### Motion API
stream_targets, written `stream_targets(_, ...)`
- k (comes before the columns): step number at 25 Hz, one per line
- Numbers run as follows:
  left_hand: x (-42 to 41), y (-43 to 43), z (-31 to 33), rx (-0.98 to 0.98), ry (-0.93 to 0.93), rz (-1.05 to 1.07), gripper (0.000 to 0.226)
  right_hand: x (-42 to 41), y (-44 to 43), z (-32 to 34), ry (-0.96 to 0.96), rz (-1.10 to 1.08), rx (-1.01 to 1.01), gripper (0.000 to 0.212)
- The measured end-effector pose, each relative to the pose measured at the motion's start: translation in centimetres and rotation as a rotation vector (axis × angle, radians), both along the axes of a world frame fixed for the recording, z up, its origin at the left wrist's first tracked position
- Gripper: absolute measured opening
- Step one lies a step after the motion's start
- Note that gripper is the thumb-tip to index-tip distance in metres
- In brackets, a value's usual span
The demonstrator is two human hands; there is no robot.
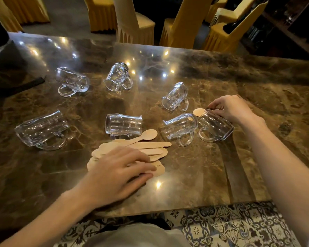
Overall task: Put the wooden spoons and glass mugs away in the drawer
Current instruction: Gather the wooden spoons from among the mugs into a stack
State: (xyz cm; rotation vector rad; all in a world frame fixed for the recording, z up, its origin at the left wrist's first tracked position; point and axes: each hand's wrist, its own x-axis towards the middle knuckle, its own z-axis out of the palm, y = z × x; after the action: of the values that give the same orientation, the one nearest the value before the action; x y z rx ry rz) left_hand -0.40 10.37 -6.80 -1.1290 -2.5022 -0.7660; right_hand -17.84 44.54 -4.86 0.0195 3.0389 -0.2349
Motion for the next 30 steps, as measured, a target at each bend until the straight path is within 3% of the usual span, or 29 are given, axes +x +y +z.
stream_targets(3, 1.4, 1.2, -1.7, -0.067, 0.055, -0.134, 0.021, -0.3, 0.3, -0.2, -0.003, 0.01, -0.001, 0.014)
stream_targets(11, 2.3, 2.0, -3.2, -0.142, -0.099, -0.194, 0.017, -0.2, 0.6, 0.2, -0.038, -0.004, -0.031, 0.016)
stream_targets(16, 2.1, 2.0, -3.6, -0.136, -0.113, -0.187, 0.015, 1.4, -0.9, 3.0, 0.115, -0.002, -0.149, 0.012)
stream_targets(23, 2.3, 2.1, -3.3, -0.142, -0.089, -0.193, 0.018, 5.5, -9.5, 9.7, 0.256, 0.292, -0.399, 0.013)
stream_targets(30, 2.5, 1.9, -2.7, -0.189, -0.092, -0.184, 0.023, 9.9, -17.2, 8.8, 0.107, 0.539, -0.399, 0.013)
